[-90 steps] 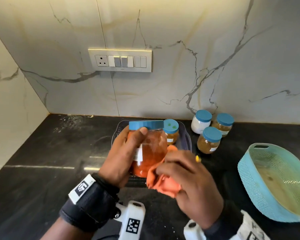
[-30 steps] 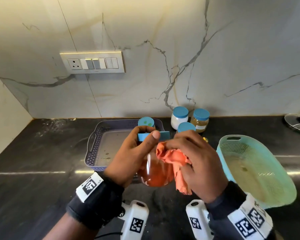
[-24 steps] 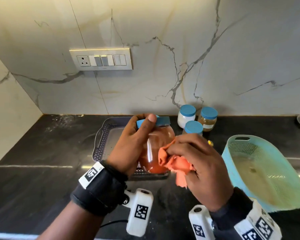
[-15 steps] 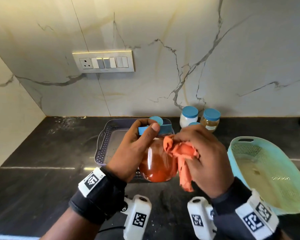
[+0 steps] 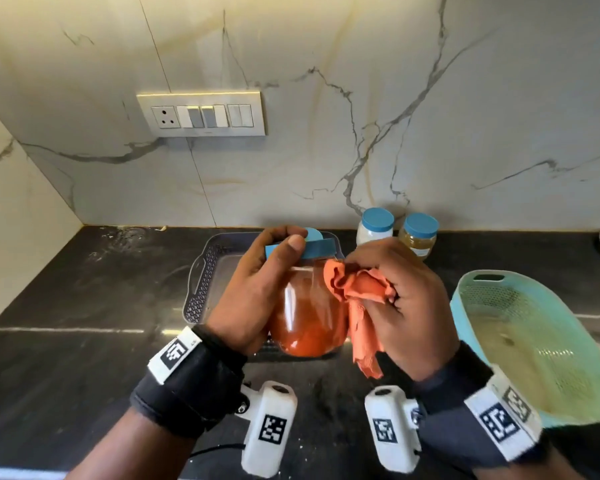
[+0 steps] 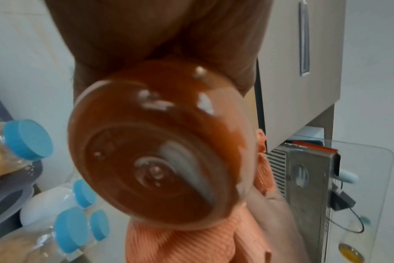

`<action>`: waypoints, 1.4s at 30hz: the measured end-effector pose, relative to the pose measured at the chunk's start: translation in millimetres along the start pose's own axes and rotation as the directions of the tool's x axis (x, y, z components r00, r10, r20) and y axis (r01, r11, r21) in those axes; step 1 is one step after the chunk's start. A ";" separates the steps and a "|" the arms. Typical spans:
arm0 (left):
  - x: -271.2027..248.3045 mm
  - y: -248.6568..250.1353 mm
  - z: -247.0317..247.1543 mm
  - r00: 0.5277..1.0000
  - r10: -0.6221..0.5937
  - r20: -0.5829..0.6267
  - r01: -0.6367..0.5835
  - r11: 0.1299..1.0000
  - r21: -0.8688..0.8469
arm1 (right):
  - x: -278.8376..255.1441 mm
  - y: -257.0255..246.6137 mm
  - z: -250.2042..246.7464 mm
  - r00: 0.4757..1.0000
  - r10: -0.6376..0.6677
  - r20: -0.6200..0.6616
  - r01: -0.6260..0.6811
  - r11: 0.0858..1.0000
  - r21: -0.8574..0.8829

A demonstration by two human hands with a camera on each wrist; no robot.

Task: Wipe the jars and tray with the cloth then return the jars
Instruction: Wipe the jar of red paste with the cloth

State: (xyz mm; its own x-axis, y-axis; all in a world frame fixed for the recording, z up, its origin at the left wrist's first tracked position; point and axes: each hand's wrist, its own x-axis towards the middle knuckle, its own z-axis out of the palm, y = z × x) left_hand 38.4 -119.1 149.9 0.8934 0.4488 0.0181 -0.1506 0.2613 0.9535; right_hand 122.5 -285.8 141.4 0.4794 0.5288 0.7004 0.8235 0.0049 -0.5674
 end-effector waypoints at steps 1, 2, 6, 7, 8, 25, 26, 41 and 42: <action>1.2 0.9 0.3 1.000 -0.004 -0.011 0.004 1.000 -0.024 | 6.0 0.8 -1.6 1.000 0.007 0.003 -0.007 0.999 0.031; 3.3 2.8 -0.4 1.000 -0.006 -0.024 0.005 0.999 -0.054 | 7.5 0.4 -2.2 1.000 0.013 0.011 -0.013 0.999 0.048; 7.1 6.2 -7.6 0.998 0.010 -0.062 -0.020 0.987 -0.159 | -23.5 -9.1 7.0 0.999 0.026 0.045 -0.030 0.995 0.095; 6.0 5.6 -8.0 0.997 0.025 -0.079 -0.038 0.986 -0.160 | -30.5 -10.1 9.8 0.999 0.031 0.029 -0.034 0.994 0.109; 4.6 3.6 -6.8 0.996 0.031 -0.086 -0.044 0.988 -0.149 | -34.4 -9.4 11.3 0.999 0.038 0.007 -0.039 0.993 0.111; -3.7 -13.0 -13.5 0.994 0.103 0.023 -0.104 0.994 0.044 | -19.9 -10.5 9.1 0.993 -0.029 0.114 0.043 0.992 -0.115; -3.6 -12.0 -16.1 0.993 0.118 0.014 -0.119 0.992 0.052 | -32.8 -15.0 13.9 0.988 -0.042 0.145 0.061 0.990 -0.127; -6.7 -6.4 -16.1 0.985 0.171 -0.007 -0.169 0.970 -0.175 | -33.4 -18.0 16.4 0.999 0.037 0.008 -0.038 0.994 0.101; -8.2 -8.3 -16.8 0.988 0.155 -0.022 -0.157 0.977 -0.142 | -37.8 -16.4 17.2 0.999 0.031 0.015 -0.032 0.996 0.079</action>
State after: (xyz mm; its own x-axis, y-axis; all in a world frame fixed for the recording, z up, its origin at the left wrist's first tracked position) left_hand 25.2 -110.6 136.7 0.8496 0.5029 0.1592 -0.3473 0.3061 0.8864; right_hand 85.7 -291.3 116.8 0.5000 0.5416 0.6757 0.7810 0.0551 -0.6221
